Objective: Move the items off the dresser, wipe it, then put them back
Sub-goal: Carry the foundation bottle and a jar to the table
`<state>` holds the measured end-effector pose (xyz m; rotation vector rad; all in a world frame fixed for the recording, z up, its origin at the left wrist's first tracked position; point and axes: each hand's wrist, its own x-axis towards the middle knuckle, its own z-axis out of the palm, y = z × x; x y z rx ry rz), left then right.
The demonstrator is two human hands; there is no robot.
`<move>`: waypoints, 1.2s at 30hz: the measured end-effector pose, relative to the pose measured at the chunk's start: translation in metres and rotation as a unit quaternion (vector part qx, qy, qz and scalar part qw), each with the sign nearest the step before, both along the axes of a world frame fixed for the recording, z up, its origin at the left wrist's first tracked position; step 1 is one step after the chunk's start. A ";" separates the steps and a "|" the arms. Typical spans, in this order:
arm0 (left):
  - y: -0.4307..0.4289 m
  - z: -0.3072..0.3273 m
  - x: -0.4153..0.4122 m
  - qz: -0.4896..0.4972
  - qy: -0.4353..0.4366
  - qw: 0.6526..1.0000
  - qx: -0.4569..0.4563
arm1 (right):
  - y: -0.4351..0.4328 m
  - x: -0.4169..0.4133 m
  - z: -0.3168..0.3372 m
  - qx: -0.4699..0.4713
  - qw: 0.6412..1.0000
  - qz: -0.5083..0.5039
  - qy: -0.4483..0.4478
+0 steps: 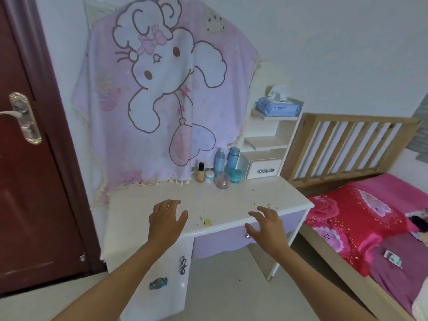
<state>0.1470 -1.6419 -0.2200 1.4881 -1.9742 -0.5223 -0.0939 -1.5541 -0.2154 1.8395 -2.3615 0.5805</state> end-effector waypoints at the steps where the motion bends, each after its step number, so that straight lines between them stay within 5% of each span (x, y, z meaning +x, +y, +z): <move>1: -0.009 0.000 -0.007 0.012 0.000 1.000 0.004 | -0.014 -0.008 -0.001 -0.003 1.000 0.017 -0.004; 9: -0.049 -0.047 -0.047 0.076 0.019 0.993 0.085 | -0.087 -0.045 -0.039 0.062 0.991 0.113 -0.040; 16: -0.125 -0.085 -0.068 0.089 0.039 0.986 0.139 | -0.155 -0.066 -0.075 0.110 0.984 0.098 -0.100; 25: -0.251 -0.090 -0.136 0.035 0.099 0.982 0.160 | -0.296 -0.114 -0.056 0.111 0.988 0.088 -0.065; 36: -0.314 -0.121 -0.166 0.036 0.042 0.977 0.207 | -0.379 -0.120 -0.096 0.183 0.964 0.077 -0.175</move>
